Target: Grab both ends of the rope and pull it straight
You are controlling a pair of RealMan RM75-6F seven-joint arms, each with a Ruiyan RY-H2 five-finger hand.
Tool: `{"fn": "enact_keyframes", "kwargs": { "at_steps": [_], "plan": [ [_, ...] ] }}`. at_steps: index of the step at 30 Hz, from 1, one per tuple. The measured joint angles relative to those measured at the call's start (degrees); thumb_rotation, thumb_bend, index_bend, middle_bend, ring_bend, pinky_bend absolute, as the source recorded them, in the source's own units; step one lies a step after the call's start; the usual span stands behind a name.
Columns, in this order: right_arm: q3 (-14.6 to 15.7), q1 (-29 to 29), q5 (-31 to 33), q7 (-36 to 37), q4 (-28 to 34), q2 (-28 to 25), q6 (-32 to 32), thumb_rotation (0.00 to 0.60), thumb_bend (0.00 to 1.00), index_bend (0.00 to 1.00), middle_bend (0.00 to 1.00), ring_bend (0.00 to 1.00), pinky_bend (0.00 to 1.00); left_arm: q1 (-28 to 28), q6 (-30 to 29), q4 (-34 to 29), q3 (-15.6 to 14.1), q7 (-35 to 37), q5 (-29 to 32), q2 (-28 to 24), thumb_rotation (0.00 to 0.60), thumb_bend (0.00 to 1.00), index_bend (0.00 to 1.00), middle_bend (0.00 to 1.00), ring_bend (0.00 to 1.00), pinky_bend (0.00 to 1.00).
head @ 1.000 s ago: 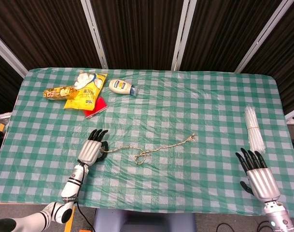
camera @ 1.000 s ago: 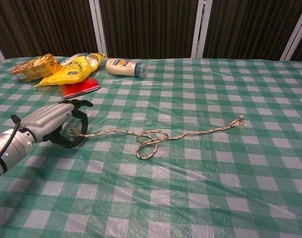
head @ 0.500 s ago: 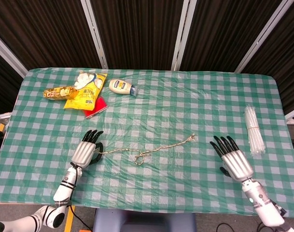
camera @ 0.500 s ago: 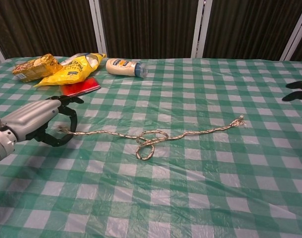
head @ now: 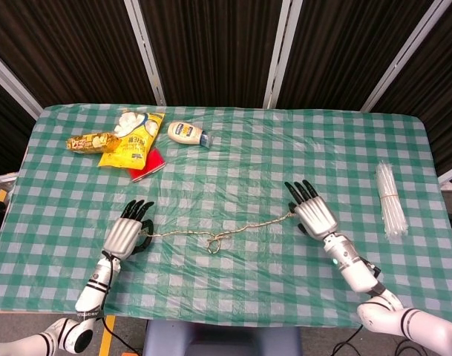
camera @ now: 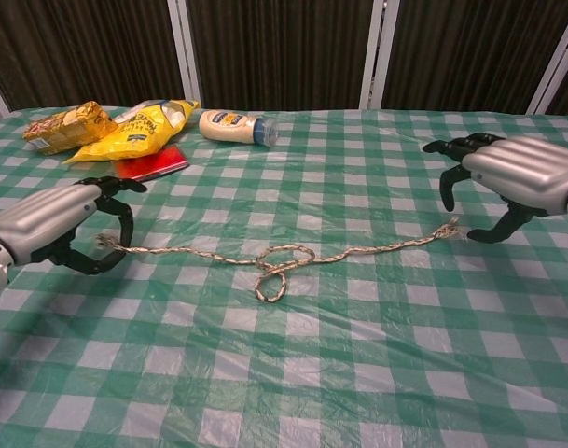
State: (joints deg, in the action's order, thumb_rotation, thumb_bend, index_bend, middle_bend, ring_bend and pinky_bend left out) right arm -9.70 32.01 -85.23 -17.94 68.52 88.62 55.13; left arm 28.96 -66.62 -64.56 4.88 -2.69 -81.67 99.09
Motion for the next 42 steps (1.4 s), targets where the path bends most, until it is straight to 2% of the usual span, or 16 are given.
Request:
{"fn": "enact_keyframes", "kwargs": {
  "at_steps": [7, 16, 27, 42],
  "plan": [
    [0.1, 2.6, 2.4, -0.8, -6.8, 4.7, -2.8, 0.600, 0.36, 0.57, 0.00, 0.00, 0.00, 0.0, 0.3, 0.1, 0.0, -0.1, 0.2, -0.1, 0.600, 0.44, 0.64, 0.09, 0.00, 0.06],
    [0.7, 5.3, 4.8, -0.7, -11.4, 8.0, -5.3, 0.600, 0.47, 0.59, 0.00, 0.00, 0.00, 0.2, 0.6, 0.8, 0.2, 0.1, 0.3, 0.2, 0.600, 0.44, 0.64, 0.10, 0.00, 0.06],
    [1.2, 6.5, 6.8, -0.6, -13.4, 9.4, -6.2, 0.600, 0.47, 0.60, 0.00, 0.00, 0.00, 0.2, 0.6, 0.9, 0.3, 0.2, 0.4, 0.0, 0.600, 0.44, 0.64, 0.10, 0.00, 0.06],
    [1.9, 6.8, 8.2, -1.9, -13.8, 9.8, -5.6, 0.600, 0.47, 0.71, 0.02, 0.00, 0.00, 0.3, 0.5, 1.1, 0.4, 0.1, 0.4, -0.1, 0.600, 0.44, 0.64, 0.10, 0.00, 0.06]
  ]
}}
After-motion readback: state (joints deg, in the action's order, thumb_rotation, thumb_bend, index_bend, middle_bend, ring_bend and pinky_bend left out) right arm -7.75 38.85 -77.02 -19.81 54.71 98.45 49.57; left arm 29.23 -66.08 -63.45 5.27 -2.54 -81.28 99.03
